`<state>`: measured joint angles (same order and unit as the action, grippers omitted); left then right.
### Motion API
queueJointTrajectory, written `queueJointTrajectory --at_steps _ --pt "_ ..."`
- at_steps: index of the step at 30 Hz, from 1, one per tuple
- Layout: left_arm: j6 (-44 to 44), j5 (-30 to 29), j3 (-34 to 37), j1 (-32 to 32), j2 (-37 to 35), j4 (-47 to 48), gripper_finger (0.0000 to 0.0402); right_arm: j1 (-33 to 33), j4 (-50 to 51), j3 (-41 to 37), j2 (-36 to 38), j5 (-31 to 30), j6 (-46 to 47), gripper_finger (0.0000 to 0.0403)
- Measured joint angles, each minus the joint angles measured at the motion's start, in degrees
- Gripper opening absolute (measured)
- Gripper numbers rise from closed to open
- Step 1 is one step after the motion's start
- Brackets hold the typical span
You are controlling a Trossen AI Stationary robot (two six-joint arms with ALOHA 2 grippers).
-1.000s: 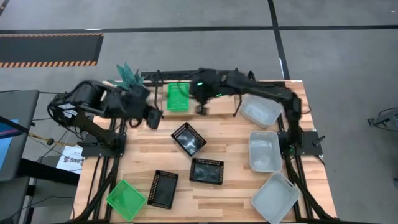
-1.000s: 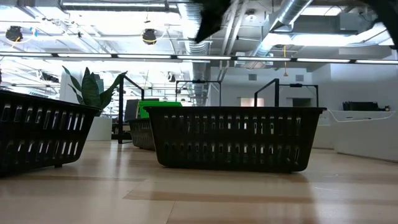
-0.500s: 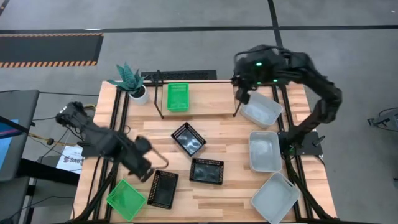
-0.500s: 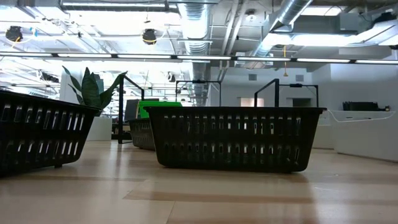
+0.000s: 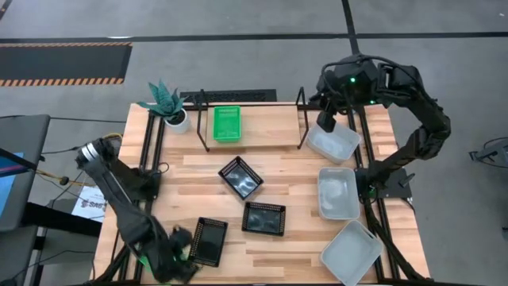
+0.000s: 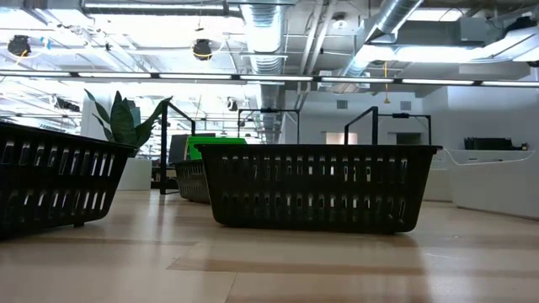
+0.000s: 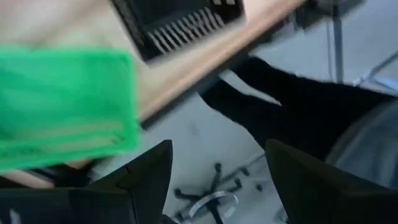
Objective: Stack baskets on shelf by color
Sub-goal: Stack the green bin on top of the green bin on the shelf
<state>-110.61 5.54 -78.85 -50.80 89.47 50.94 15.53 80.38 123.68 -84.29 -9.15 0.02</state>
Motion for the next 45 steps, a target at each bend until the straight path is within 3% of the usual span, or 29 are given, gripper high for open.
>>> queueJointTrajectory --at_steps 4,15,20,24,31,37,45 --pt "-2.3 3.6 0.1 -1.6 6.0 -3.5 0.0246 0.0 1.8 0.0 -0.2 0.0 -0.9 0.0078" --pt "-4.6 4.6 0.0 -1.8 15.7 -3.0 0.0246 0.0 2.4 -0.1 -0.3 0.0 -2.4 0.0078" --pt "-4.9 3.2 0.0 -1.4 15.5 -2.0 0.0246 0.0 3.3 -0.1 -0.4 0.0 -3.5 0.0078" --pt "-0.3 2.8 -0.6 -0.9 15.2 -0.6 0.0246 0.0 3.5 -0.1 -0.4 0.0 -3.7 0.0078" --pt "4.4 5.5 -0.6 -1.7 15.2 7.4 0.0246 0.0 5.2 -0.1 -0.4 0.0 -3.7 0.0078" --pt "4.0 4.1 -0.4 -2.9 15.7 4.2 0.0242 0.0 5.7 0.0 -0.4 0.1 -3.5 0.0078" --pt "2.6 5.8 4.3 -3.6 15.7 2.5 0.0207 0.0 6.7 0.0 -0.4 0.1 -3.5 0.0078"
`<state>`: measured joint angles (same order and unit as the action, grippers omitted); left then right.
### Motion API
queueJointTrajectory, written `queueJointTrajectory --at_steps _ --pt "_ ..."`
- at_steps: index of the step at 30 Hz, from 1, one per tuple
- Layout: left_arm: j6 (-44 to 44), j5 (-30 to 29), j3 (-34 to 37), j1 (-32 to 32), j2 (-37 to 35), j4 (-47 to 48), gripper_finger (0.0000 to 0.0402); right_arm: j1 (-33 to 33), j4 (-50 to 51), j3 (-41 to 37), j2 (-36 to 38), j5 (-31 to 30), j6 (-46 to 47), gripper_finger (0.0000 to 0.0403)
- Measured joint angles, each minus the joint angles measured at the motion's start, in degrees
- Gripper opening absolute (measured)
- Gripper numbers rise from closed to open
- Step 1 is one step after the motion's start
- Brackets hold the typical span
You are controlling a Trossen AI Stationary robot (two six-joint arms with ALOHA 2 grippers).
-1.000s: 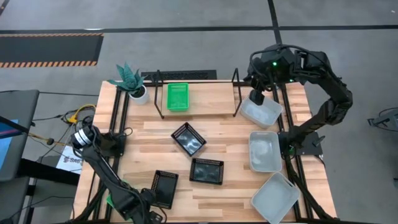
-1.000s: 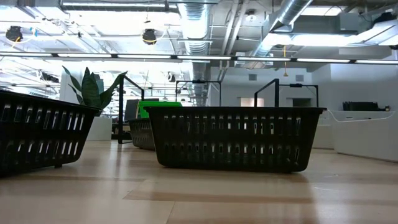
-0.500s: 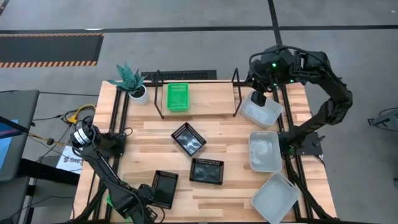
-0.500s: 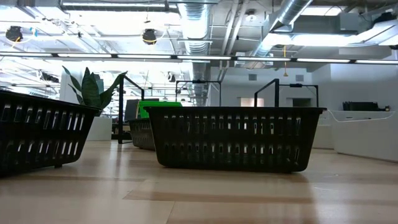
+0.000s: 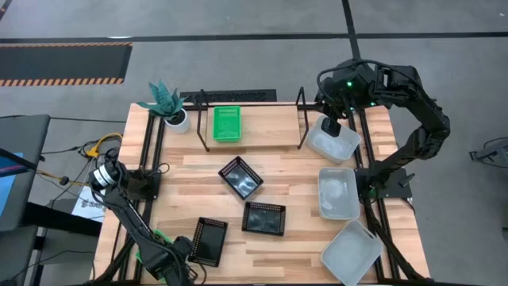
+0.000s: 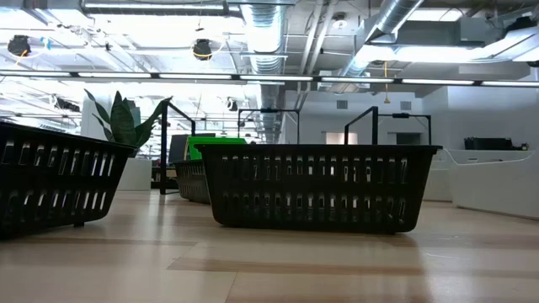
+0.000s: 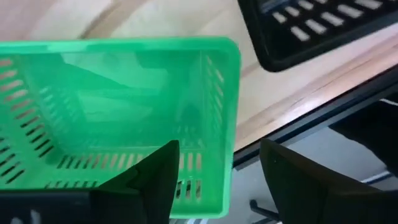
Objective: Stack baskets on shelf by color
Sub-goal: Stack the green bin on top of the green bin on the shelf
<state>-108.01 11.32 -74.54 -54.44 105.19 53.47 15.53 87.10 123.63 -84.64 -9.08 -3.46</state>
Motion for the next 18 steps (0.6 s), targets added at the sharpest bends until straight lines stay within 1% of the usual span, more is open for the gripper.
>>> queueJointTrajectory --at_steps 2,4,6,9,14,15,18 --pt "0.0 0.1 0.8 0.1 0.0 -0.4 0.0199 0.0 0.0 0.0 0.0 0.0 0.0 0.0078" --pt "0.0 0.4 1.8 0.1 0.0 -3.1 0.0189 0.0 0.1 0.0 0.0 0.0 0.0 0.0078" --pt "0.1 0.4 2.6 0.2 0.0 -4.6 0.0170 0.0 0.2 0.0 0.0 0.0 0.0 0.0078" --pt "0.1 1.0 2.7 0.5 0.0 -5.0 0.0128 0.0 0.7 0.0 0.0 0.0 0.0 0.0078" --pt "0.3 1.4 2.7 1.2 0.0 -5.5 0.0023 0.0 0.9 0.0 0.0 0.0 0.0 0.0078" --pt "0.2 1.5 2.7 1.3 0.0 -5.6 0.0013 0.0 1.0 0.0 0.0 0.0 0.0 0.0078" --pt "-0.2 2.3 2.7 1.8 0.0 -5.8 0.0006 0.0 0.9 0.0 0.0 0.0 -0.1 0.0078"
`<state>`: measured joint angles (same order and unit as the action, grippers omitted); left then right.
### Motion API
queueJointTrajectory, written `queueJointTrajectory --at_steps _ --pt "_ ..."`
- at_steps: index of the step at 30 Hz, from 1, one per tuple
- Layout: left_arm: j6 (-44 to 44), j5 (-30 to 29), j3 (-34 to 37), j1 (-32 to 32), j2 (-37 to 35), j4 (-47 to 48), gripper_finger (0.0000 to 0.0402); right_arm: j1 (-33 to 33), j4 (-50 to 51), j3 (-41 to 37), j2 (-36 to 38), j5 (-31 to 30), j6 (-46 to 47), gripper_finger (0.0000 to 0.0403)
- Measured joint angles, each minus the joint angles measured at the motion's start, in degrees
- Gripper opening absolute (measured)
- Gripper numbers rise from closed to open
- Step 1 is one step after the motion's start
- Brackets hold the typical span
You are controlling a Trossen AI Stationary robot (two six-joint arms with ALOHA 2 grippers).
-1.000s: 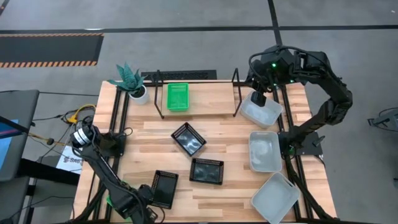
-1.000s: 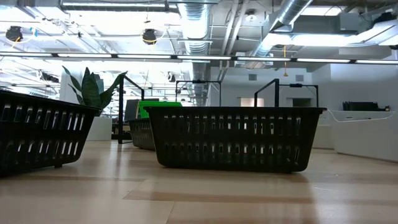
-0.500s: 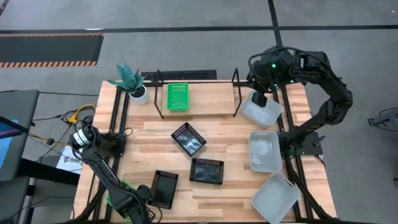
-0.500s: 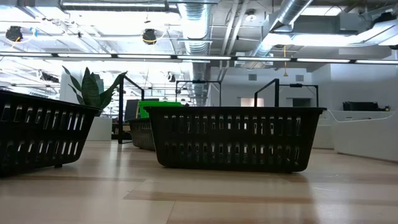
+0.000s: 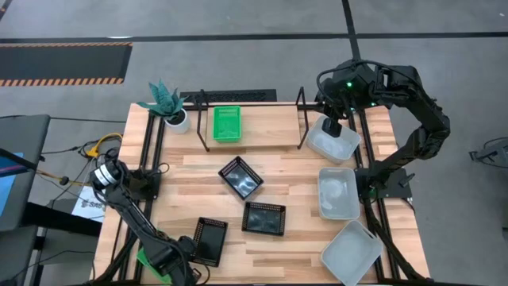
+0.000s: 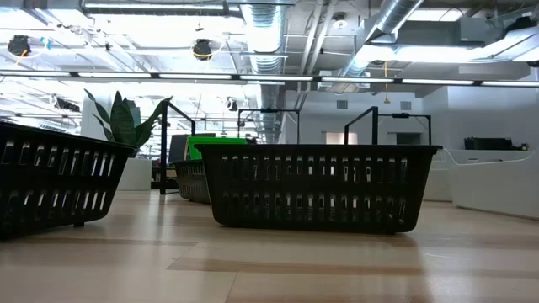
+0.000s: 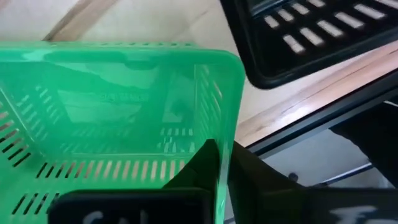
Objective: Stack baskets on shelf by color
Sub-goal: Stack the green bin on top of the green bin on the shelf
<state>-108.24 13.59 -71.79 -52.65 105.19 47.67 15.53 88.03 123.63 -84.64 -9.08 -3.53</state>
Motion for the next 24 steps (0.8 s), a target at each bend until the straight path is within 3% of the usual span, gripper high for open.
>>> queueJointTrajectory --at_steps 9,16,19,24 --pt "3.1 0.4 -7.7 1.4 -1.4 0.1 0.0001 0.0 -0.2 0.0 0.2 0.0 -1.7 0.0078" --pt "4.1 -2.7 -14.7 2.3 -7.6 6.1 0.0000 0.0 -0.6 0.1 1.4 0.0 -3.0 0.0078" --pt "3.6 -7.8 -16.9 3.2 -11.5 10.0 0.0000 0.0 -0.7 0.1 2.1 0.0 -3.0 0.0078" --pt "4.9 -26.6 -18.2 6.2 -18.7 12.7 0.0000 0.0 -0.7 0.0 3.3 0.0 -2.7 0.0078"
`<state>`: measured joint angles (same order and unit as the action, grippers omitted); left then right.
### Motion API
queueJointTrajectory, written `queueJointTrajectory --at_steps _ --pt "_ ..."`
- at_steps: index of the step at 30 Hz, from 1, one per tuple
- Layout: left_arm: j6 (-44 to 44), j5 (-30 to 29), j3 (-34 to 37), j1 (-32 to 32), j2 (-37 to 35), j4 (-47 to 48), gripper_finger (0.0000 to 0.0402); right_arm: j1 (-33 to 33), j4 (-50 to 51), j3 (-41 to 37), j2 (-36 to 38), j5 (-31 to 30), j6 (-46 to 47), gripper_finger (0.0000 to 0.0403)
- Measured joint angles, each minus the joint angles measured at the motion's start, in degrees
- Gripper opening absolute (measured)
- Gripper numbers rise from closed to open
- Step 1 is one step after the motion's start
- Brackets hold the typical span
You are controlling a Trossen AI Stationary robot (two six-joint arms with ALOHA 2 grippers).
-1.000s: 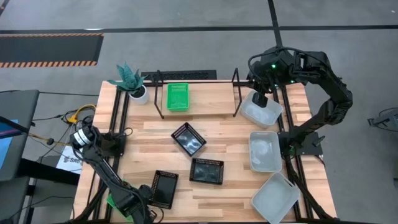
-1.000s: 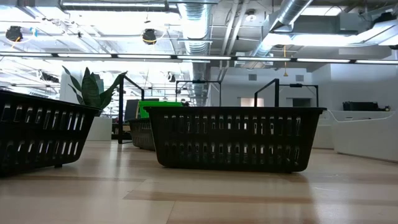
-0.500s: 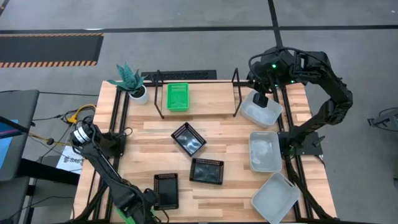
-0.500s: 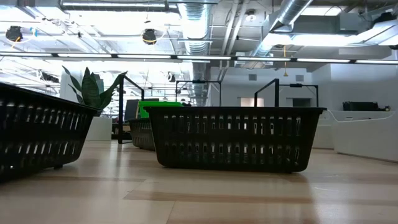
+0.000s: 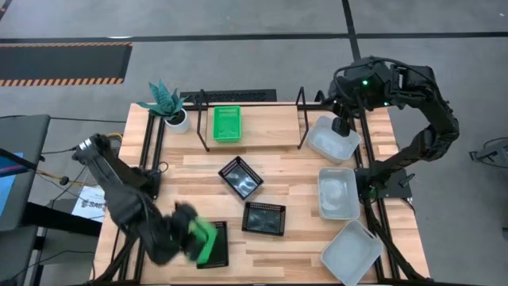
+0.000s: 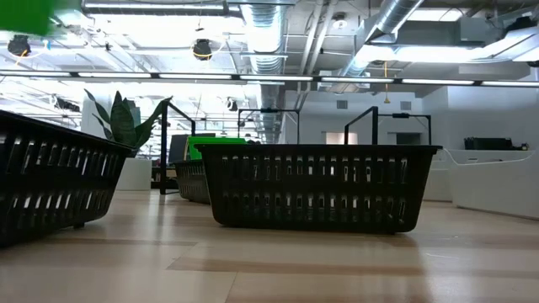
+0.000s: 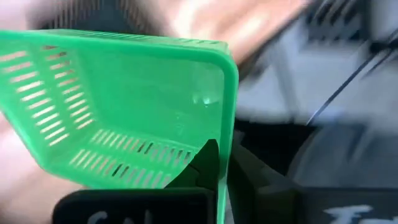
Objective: Stack baskets on shelf by color
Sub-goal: Stack the green bin on top of the green bin on the shelf
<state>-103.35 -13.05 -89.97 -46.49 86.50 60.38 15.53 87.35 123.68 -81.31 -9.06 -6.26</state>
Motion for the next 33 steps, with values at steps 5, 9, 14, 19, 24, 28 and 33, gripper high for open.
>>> queueJointTrajectory --at_steps 5,9,14,19,24,28,33 --pt "10.5 -17.3 0.0 5.3 -6.5 -0.4 0.0000 0.0 0.0 0.0 1.3 0.0 0.4 0.0078" --pt "25.9 -25.2 0.0 12.4 -10.2 -2.4 0.0000 0.0 0.0 0.0 1.7 0.0 2.1 0.0078" --pt "50.4 -27.5 0.0 23.6 -12.3 -10.0 0.0000 0.0 0.1 0.0 2.0 0.0 3.3 0.0078" --pt "76.9 -26.3 0.0 33.3 -12.4 -21.0 0.0000 0.0 0.1 0.0 2.0 0.0 4.4 0.0078" --pt "100.8 -26.1 0.1 40.2 -11.2 -28.5 0.0000 0.0 0.1 0.0 2.0 0.0 4.5 0.0078" --pt "111.4 -26.2 0.0 44.0 -10.3 -30.8 0.0000 0.0 0.0 0.0 2.0 0.0 4.5 0.0078" --pt "115.5 -24.2 0.1 47.5 -7.9 -30.3 0.0000 0.0 -0.2 0.0 1.5 -0.1 5.2 0.0078"
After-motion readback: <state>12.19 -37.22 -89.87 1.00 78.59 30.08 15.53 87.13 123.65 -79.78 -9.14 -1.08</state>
